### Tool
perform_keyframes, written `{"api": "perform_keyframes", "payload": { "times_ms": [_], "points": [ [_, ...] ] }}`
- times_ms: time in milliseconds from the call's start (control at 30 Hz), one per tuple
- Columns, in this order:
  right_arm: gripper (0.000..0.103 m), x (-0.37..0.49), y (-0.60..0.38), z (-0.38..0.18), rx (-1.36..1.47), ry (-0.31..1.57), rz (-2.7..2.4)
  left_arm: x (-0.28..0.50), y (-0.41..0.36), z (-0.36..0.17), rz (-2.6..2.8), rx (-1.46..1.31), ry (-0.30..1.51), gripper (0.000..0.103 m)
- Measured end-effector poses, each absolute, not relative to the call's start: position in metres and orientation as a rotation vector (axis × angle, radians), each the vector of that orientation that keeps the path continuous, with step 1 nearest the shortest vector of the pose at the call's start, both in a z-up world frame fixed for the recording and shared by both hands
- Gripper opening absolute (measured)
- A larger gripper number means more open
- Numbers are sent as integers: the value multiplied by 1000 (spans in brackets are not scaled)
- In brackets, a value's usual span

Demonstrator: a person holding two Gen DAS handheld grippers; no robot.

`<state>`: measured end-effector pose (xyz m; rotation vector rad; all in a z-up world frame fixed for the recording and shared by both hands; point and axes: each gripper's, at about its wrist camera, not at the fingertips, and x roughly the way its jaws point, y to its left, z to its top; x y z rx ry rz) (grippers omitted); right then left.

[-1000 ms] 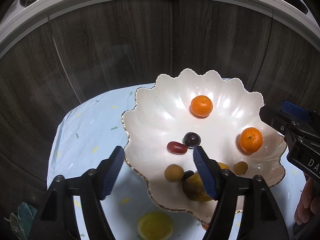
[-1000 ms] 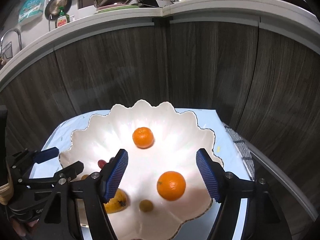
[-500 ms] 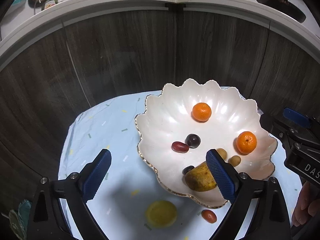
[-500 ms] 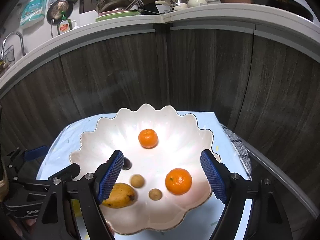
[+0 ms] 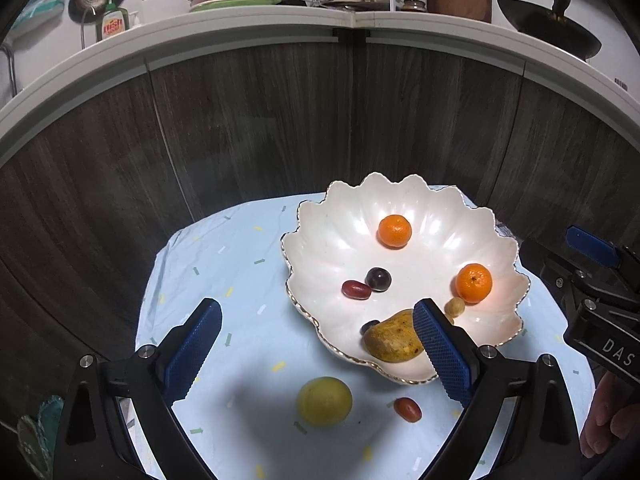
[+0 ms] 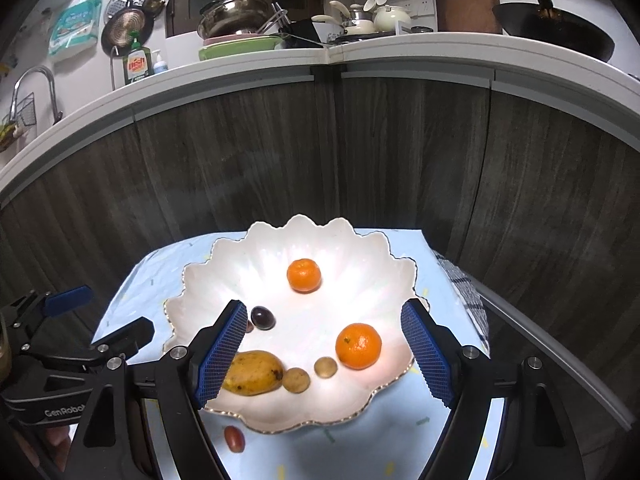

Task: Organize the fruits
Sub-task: 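Withdraw both open tools from the bowl back over the table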

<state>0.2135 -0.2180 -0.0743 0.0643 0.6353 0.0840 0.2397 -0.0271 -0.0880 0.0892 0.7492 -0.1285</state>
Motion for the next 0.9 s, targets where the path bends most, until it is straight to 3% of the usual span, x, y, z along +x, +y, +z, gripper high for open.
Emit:
{"api": "perform_keyframes", "payload": {
  "times_ms": [900],
  "points": [
    [80, 164, -208, -62, 30, 619, 92, 184, -15, -77, -122, 81, 722, 98]
  ]
}}
